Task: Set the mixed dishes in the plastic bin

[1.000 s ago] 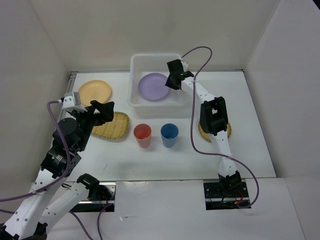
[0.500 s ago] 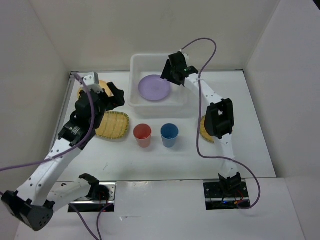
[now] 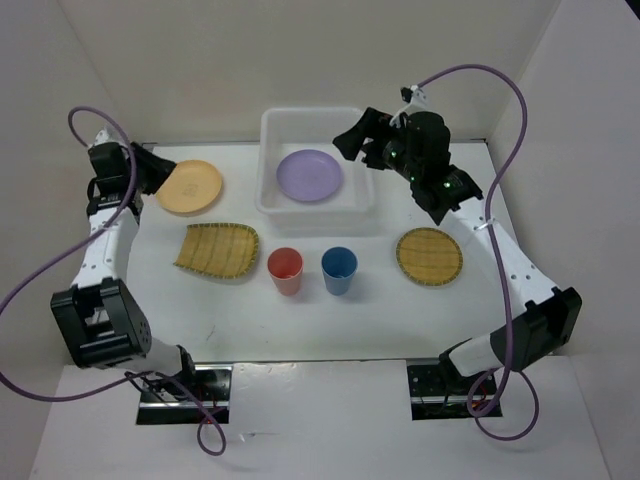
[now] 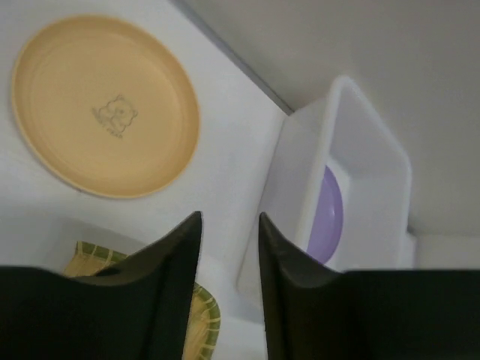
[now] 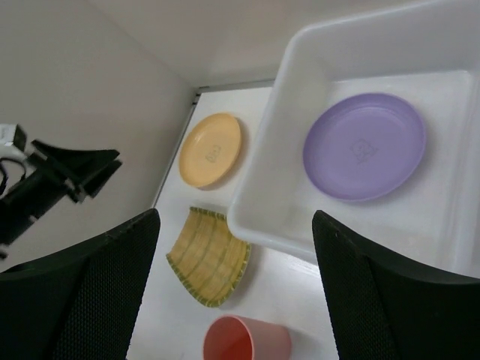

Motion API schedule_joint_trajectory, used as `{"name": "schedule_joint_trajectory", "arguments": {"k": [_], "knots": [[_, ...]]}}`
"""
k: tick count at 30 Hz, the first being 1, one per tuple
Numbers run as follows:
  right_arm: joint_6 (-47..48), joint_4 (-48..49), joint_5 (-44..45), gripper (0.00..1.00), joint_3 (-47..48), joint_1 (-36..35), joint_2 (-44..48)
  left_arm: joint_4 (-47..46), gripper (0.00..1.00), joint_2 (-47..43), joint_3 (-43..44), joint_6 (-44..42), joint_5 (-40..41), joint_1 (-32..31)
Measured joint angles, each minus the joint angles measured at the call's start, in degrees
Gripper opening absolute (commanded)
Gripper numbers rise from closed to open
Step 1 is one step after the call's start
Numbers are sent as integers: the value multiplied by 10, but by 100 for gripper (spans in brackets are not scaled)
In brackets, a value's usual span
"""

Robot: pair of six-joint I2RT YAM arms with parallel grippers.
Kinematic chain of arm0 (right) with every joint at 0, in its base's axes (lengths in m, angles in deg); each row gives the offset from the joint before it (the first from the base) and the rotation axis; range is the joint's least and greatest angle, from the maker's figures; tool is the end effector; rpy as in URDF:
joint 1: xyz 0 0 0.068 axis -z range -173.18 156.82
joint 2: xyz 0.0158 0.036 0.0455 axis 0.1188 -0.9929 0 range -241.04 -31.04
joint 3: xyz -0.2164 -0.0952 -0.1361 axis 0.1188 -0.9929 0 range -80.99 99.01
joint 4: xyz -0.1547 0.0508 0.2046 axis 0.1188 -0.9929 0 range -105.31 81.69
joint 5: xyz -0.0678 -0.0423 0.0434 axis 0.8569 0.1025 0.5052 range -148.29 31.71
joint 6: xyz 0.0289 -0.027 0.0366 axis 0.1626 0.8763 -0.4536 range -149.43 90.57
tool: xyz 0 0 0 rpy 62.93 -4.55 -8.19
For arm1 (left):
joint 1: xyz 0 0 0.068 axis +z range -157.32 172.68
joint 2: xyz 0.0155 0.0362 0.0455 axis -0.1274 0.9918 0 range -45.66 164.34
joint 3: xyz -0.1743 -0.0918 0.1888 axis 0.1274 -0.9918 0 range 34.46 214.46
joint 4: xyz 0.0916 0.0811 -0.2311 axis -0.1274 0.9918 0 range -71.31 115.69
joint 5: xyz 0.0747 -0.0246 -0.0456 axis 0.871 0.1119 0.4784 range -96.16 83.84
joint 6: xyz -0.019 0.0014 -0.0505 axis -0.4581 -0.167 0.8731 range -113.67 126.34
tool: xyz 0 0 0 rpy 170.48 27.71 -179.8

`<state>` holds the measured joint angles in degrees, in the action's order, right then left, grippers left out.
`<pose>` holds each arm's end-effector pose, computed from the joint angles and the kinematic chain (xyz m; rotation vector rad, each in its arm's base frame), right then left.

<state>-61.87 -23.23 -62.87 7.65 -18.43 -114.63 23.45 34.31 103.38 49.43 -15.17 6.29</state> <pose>0.3037 0.1463 0.4385 0.0528 1.8113 0.7985 0.3230 0.0724 0.3557 -0.7898 1.6985 -0.5024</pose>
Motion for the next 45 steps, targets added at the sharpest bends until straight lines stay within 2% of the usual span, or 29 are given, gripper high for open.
{"name": "schedule_joint_trajectory", "arguments": {"k": [2,3,5,6,10,17,20,28,31,34,42,45], "knots": [[4,18,-13,87,-45,0,22,-5,25,49,-1,26,-46,50],[5,20,-19,87,-60,0,24,-9,26,71,-2,38,-67,73],[6,20,-28,87,-86,0,21,-17,48,106,-8,52,-97,108],[7,19,-31,89,-97,1,18,-20,54,121,-13,59,-109,124],[6,24,-49,89,-132,1,16,-20,57,149,-28,82,-124,147],[3,55,-92,89,-169,1,15,-22,59,210,-17,98,-113,149],[3,66,-100,90,-173,1,10,-15,65,238,-15,103,-97,149],[3,82,-118,90,-175,1,-8,7,68,297,42,109,-59,149],[3,85,-123,90,-175,2,-17,9,66,317,61,109,-51,149],[3,85,-125,90,-176,4,-21,24,58,339,85,106,-35,143],[-1,88,-129,90,-176,4,-22,48,55,381,129,89,-11,122],[-1,89,-129,90,-176,5,-22,65,49,406,156,78,3,112]]}}
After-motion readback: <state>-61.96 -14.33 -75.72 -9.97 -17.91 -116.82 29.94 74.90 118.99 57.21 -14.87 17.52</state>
